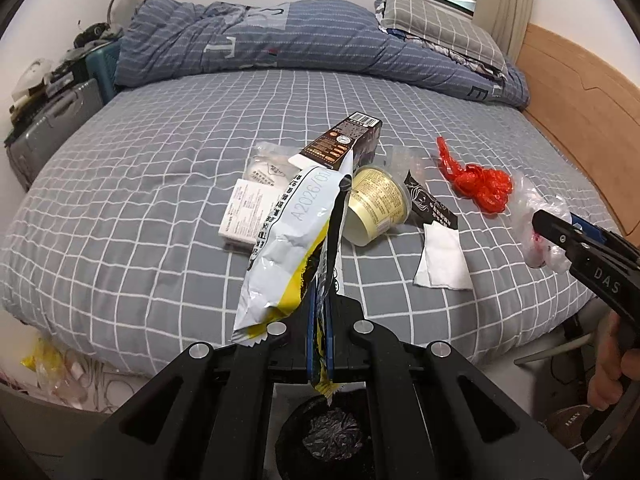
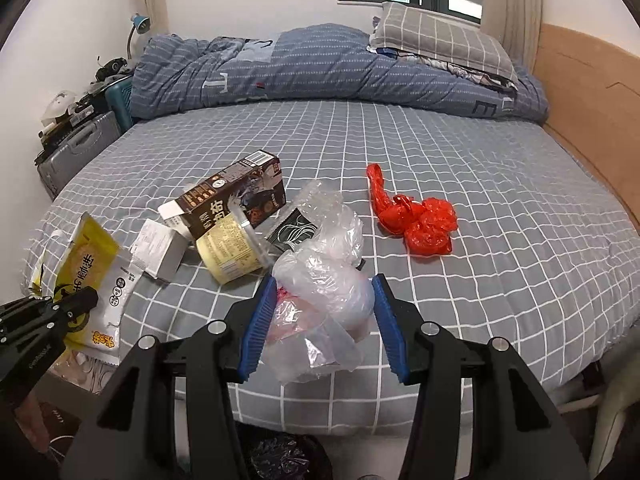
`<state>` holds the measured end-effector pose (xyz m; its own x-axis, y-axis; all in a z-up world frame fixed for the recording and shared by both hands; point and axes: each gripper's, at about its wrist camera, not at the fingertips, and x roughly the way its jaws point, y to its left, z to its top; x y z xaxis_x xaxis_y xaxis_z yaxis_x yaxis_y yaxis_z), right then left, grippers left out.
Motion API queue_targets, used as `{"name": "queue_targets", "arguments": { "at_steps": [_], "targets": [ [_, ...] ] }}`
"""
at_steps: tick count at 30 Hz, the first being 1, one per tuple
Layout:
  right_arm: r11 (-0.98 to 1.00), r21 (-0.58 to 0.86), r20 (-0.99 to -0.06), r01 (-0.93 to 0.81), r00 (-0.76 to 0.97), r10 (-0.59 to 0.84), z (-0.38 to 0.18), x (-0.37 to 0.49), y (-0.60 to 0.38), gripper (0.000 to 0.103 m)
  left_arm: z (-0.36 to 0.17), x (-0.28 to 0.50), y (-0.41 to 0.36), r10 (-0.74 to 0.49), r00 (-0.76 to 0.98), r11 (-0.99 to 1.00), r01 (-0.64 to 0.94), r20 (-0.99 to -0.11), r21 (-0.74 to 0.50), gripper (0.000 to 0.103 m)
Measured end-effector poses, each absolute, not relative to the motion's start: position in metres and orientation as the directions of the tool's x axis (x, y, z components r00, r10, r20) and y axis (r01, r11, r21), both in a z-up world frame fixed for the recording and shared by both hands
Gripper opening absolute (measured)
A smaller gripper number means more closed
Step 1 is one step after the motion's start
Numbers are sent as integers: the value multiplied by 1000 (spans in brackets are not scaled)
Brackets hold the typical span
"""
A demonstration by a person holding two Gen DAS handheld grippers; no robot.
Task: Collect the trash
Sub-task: 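Carry the yellow wrapper and clear bag with both tools over the floor bin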
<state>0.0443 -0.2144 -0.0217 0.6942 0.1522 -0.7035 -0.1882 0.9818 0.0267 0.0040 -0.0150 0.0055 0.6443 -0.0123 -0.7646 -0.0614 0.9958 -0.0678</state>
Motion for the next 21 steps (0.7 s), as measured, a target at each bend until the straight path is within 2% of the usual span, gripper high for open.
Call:
{"name": "queue_targets", "arguments": {
  "at_steps": [21],
  "targets": [
    [978, 25, -733, -207, 661, 158, -23, -30, -201, 47, 3, -60, -24, -13, 625, 993, -85, -780, -85, 3]
  ]
}}
